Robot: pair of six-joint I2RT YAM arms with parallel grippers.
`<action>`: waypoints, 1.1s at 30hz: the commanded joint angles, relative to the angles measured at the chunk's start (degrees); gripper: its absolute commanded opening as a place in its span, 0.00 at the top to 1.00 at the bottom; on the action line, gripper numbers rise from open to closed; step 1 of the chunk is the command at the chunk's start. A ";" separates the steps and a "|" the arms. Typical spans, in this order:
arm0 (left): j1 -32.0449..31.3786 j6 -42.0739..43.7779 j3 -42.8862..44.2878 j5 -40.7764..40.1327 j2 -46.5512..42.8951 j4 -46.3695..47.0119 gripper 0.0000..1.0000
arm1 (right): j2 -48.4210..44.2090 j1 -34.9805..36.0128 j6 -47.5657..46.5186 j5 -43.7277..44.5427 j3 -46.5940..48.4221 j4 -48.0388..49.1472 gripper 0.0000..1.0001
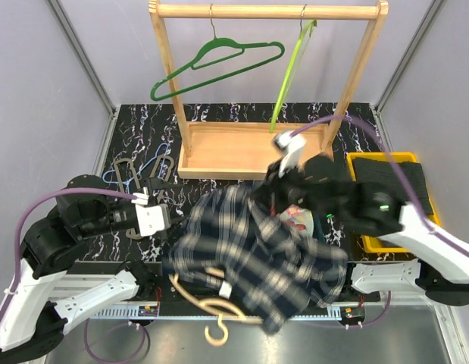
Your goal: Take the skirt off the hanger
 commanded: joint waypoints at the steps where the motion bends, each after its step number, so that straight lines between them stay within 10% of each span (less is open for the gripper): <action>1: -0.13 -0.83 0.98 6.90 0.69 3.56 0.28 | 0.45 -0.45 -13.32 10.62 20.85 15.47 1.00; 6: -2.06 8.74 -4.64 10.94 -4.92 3.21 0.29 | 5.45 -0.54 -23.78 17.21 28.18 17.88 1.00; 13: -2.59 50.89 -28.50 13.84 -20.12 2.57 0.25 | 7.23 -1.50 -22.40 17.75 25.64 18.58 1.00; 20: -2.51 63.07 -40.94 18.59 -23.93 11.91 0.20 | 5.73 -2.56 -18.79 15.12 21.86 18.76 1.00; 33: -2.77 62.29 -45.61 10.08 -3.11 40.89 0.23 | 4.06 -3.61 -13.87 11.07 15.97 19.90 1.00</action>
